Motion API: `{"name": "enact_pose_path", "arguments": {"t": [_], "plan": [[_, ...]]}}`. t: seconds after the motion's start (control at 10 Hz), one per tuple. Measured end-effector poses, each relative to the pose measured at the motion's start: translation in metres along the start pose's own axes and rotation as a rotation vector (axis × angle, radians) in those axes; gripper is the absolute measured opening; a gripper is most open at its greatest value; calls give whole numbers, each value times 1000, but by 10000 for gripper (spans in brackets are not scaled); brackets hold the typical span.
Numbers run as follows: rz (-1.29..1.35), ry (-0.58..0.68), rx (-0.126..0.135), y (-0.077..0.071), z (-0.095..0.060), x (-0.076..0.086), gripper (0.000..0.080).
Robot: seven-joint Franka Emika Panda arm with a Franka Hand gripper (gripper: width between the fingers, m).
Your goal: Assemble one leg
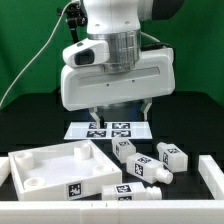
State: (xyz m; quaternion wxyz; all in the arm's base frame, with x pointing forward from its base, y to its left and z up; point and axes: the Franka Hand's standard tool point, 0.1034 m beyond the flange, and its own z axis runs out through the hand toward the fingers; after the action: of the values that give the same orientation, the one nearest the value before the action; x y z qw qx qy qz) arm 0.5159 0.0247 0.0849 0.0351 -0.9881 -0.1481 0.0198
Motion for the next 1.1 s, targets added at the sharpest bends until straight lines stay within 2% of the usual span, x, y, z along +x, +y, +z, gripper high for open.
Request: {"name": "enact_pose_path", "arguments": {"t": [0.2,0.5,0.8,1.0,1.1], "plan": [[0,-3,1,-1,2,-1,650],[33,-20,5,-4,17,3,650],[34,-25,8,-4,19,3,650],[30,-172,55,-13,19,-2,650],[52,-228,64,-16,20,-1,650]]}}
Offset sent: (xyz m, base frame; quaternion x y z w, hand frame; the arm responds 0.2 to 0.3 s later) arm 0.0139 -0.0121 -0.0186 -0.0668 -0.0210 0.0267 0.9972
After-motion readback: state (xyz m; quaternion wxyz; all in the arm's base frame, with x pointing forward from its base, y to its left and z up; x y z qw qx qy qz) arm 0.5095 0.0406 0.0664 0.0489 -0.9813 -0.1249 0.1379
